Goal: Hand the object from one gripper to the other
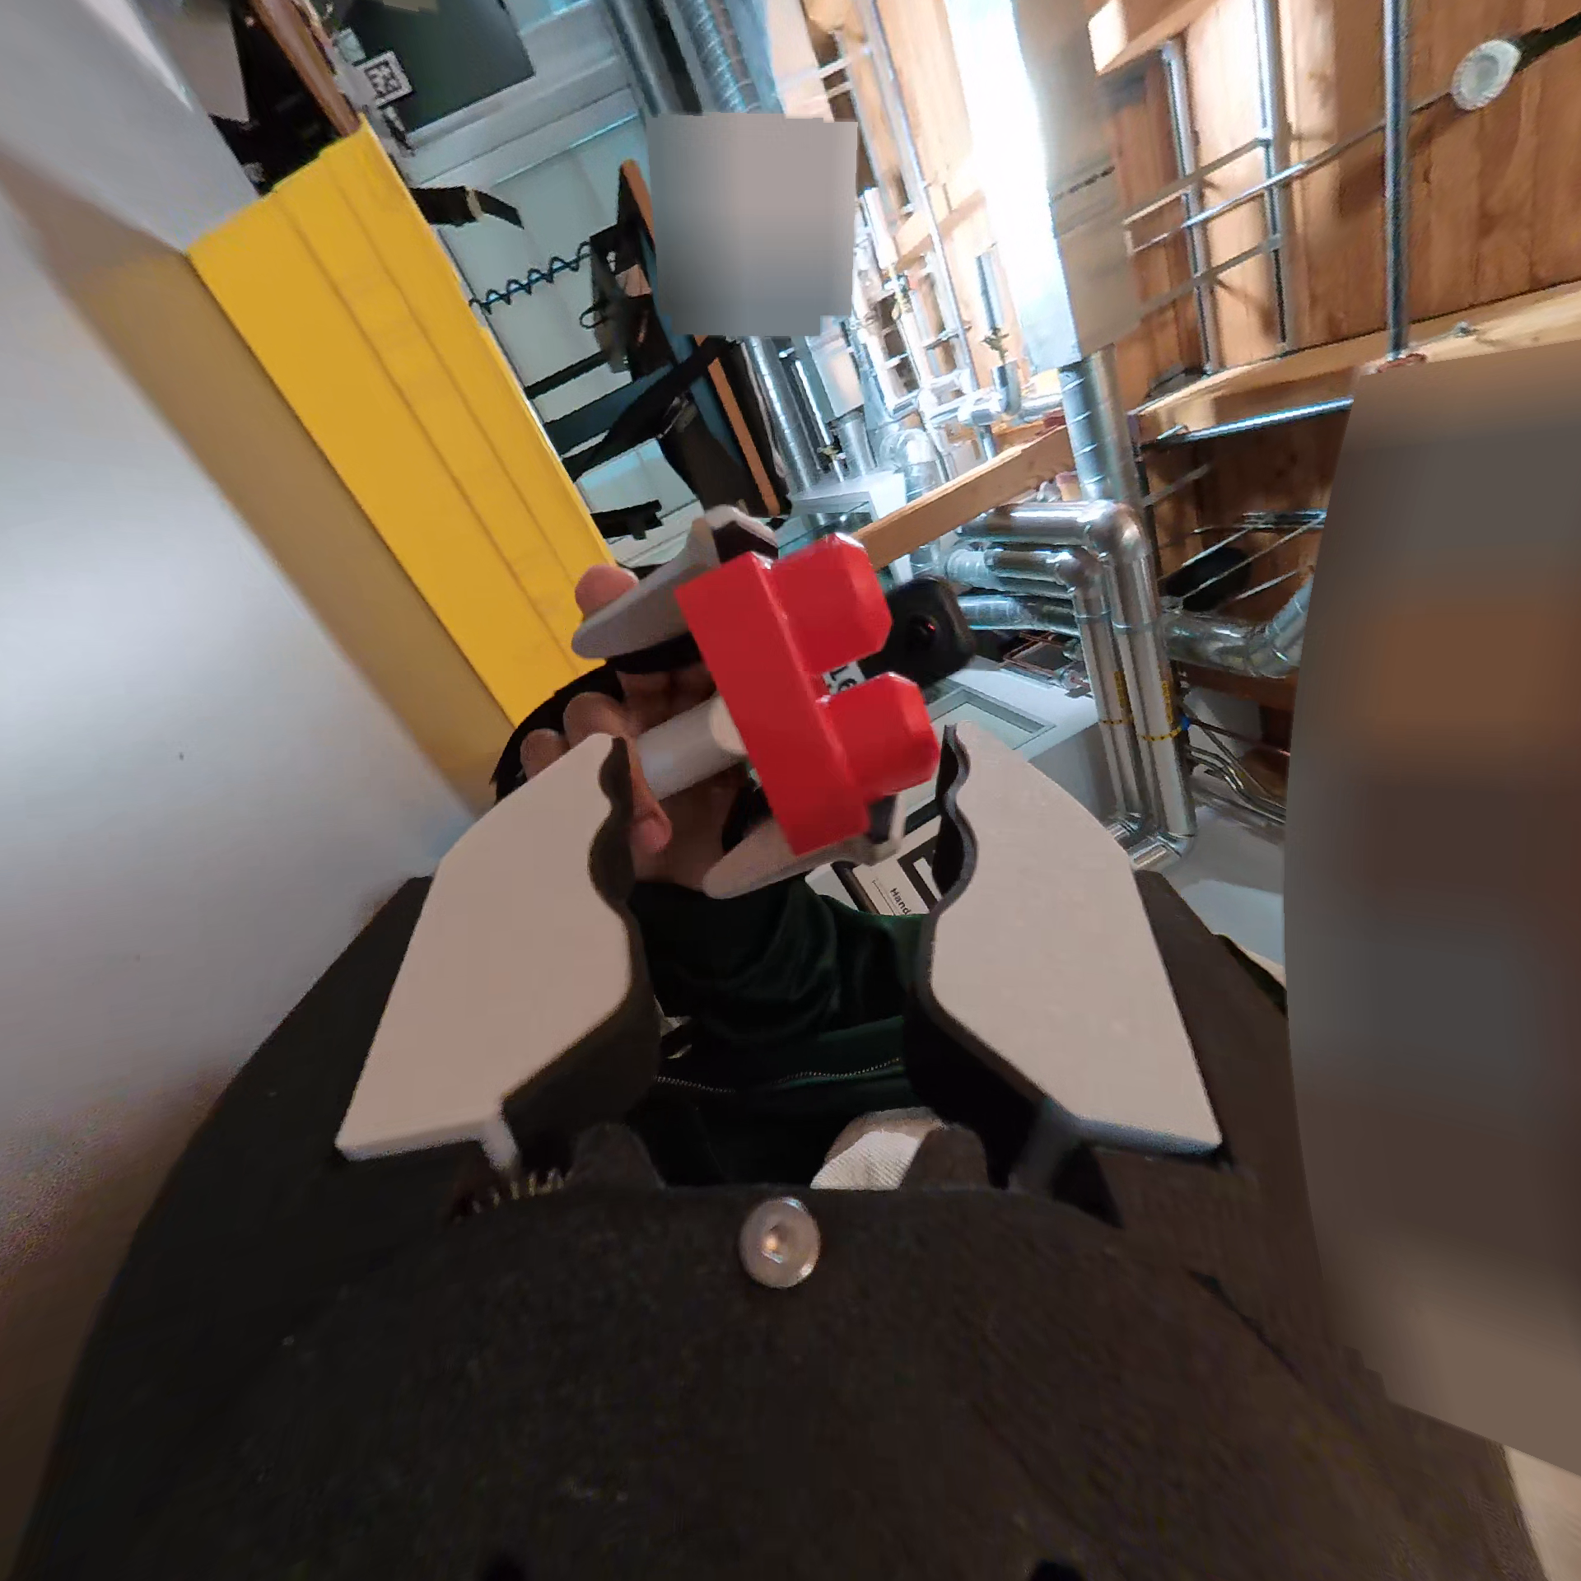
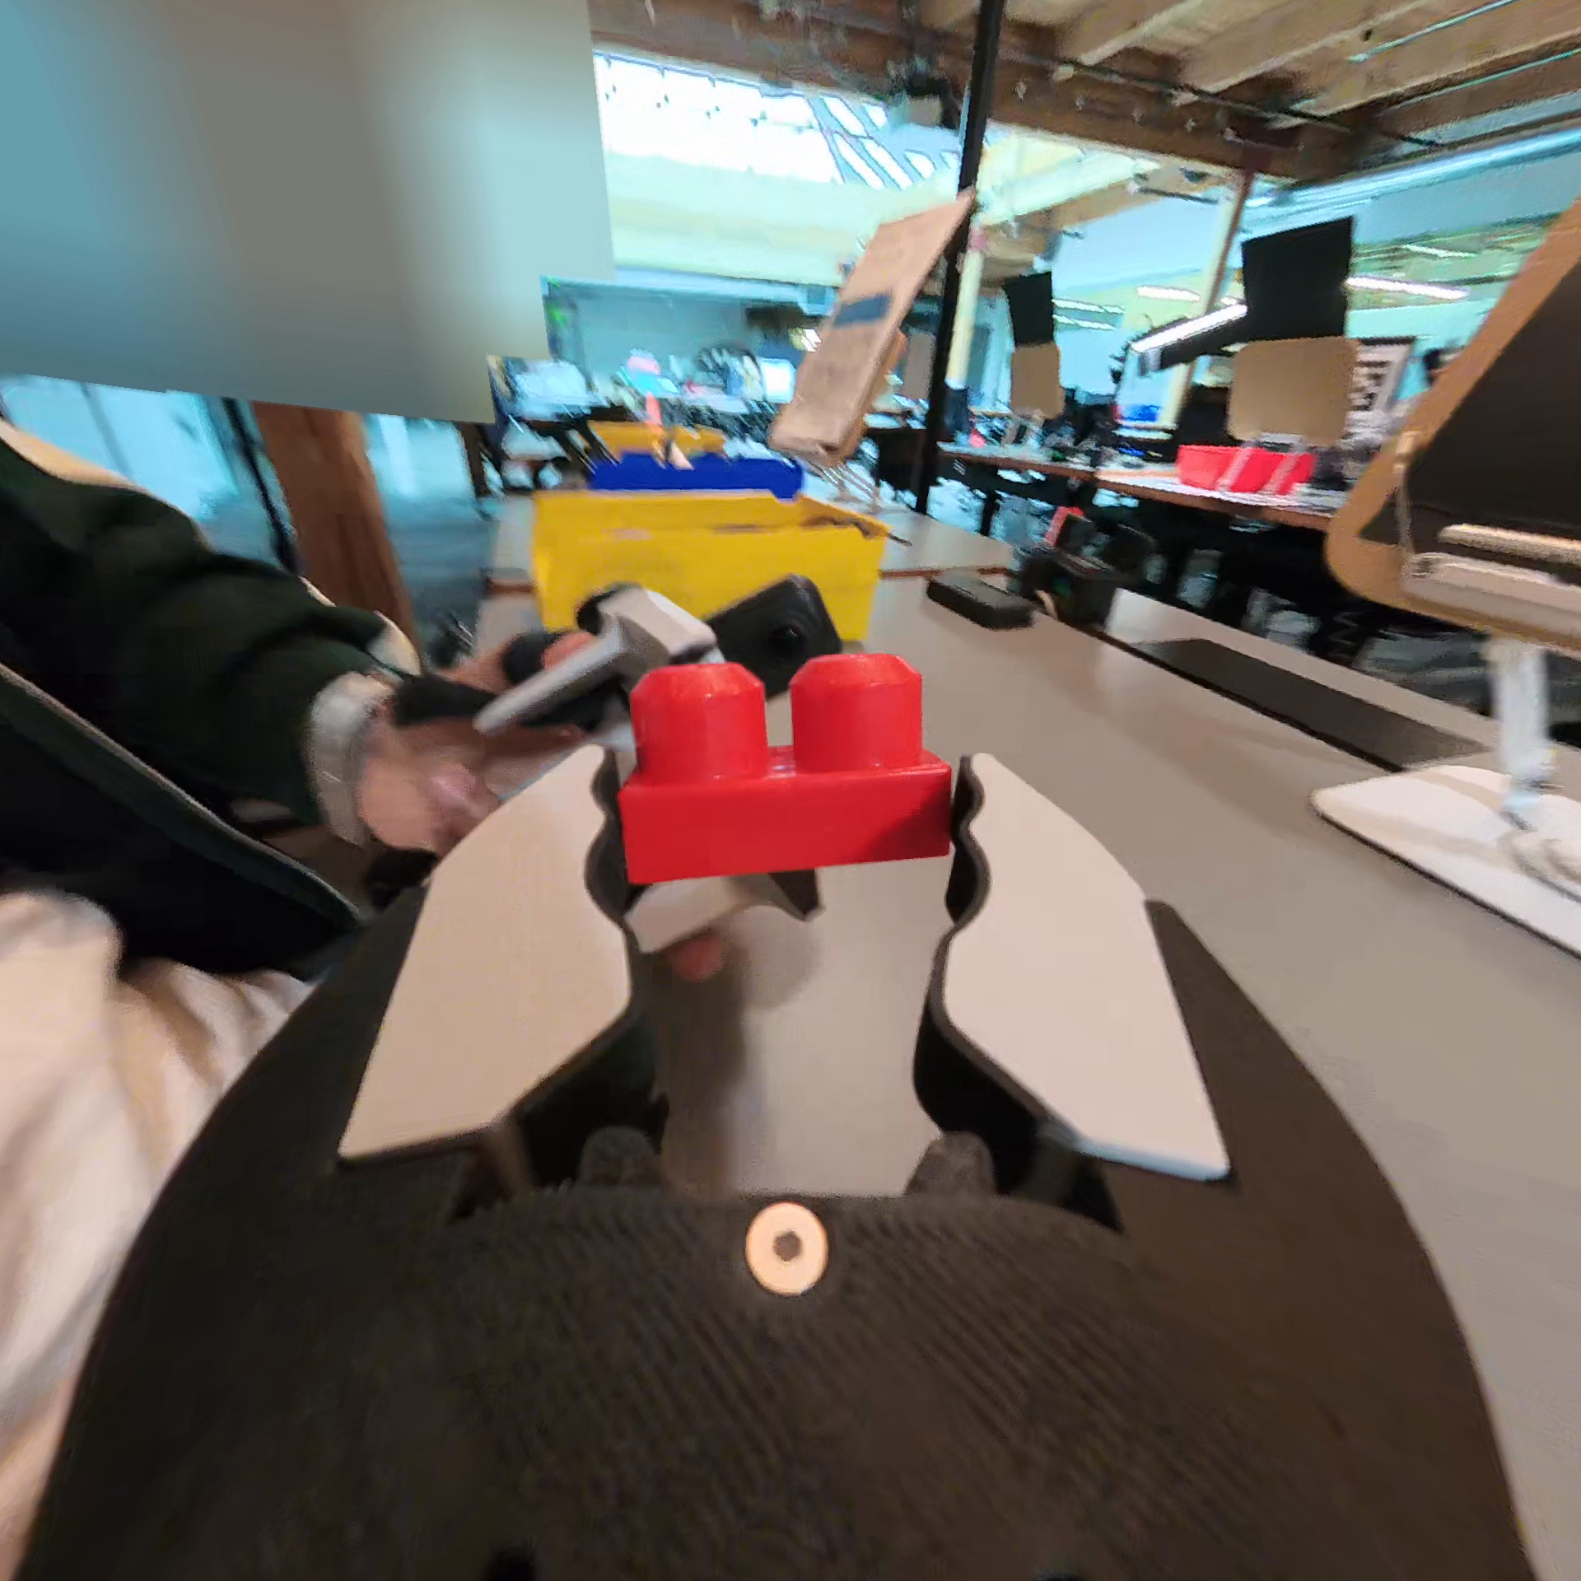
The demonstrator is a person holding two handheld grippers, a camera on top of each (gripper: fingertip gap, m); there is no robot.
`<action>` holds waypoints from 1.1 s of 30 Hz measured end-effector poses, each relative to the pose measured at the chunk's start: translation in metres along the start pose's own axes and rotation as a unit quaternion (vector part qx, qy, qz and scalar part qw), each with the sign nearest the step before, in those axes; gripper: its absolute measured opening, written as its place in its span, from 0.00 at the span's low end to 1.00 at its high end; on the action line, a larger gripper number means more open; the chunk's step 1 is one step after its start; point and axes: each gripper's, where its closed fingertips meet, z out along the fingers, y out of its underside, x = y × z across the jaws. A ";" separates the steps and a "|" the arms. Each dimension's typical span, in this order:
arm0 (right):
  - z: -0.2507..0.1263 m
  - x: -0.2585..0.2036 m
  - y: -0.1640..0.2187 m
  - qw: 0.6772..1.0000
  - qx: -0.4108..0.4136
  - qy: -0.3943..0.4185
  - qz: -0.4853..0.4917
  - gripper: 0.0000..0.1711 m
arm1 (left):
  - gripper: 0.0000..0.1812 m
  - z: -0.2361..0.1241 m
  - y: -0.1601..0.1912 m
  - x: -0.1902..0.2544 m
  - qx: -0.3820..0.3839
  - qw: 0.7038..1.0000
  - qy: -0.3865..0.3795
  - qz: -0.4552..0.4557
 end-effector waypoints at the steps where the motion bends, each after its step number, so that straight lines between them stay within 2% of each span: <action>1: -0.002 -0.003 -0.004 0.999 0.020 -0.020 0.030 0.44 | 0.37 -0.002 -0.002 0.001 0.002 1.000 0.008 0.002; 4: -0.005 -0.008 -0.015 0.989 0.064 -0.067 0.118 0.44 | 0.37 -0.008 -0.014 0.006 0.026 0.999 0.026 0.032; 7: -0.006 -0.008 -0.019 0.983 0.078 -0.077 0.145 0.44 | 0.40 -0.012 -0.019 0.005 0.012 0.991 -0.011 0.132; 12: -0.004 -0.013 -0.019 0.985 0.076 -0.078 0.136 0.44 | 0.42 -0.009 -0.012 0.014 -0.030 0.945 -0.061 0.319; 15: -0.003 -0.014 -0.019 0.984 0.077 -0.079 0.138 0.44 | 0.45 -0.003 0.001 0.014 -0.058 0.919 -0.072 0.383; 20: -0.004 -0.014 -0.021 0.983 0.085 -0.079 0.142 0.44 | 0.49 0.001 0.009 0.011 -0.072 0.909 -0.076 0.402; 26: -0.004 -0.015 -0.022 0.980 0.091 -0.087 0.153 0.44 | 0.49 -0.003 -0.001 0.013 -0.049 0.910 -0.077 0.404; 33: -0.005 -0.015 -0.024 0.975 0.100 -0.096 0.172 0.44 | 0.48 -0.002 0.003 0.014 -0.057 0.901 -0.078 0.424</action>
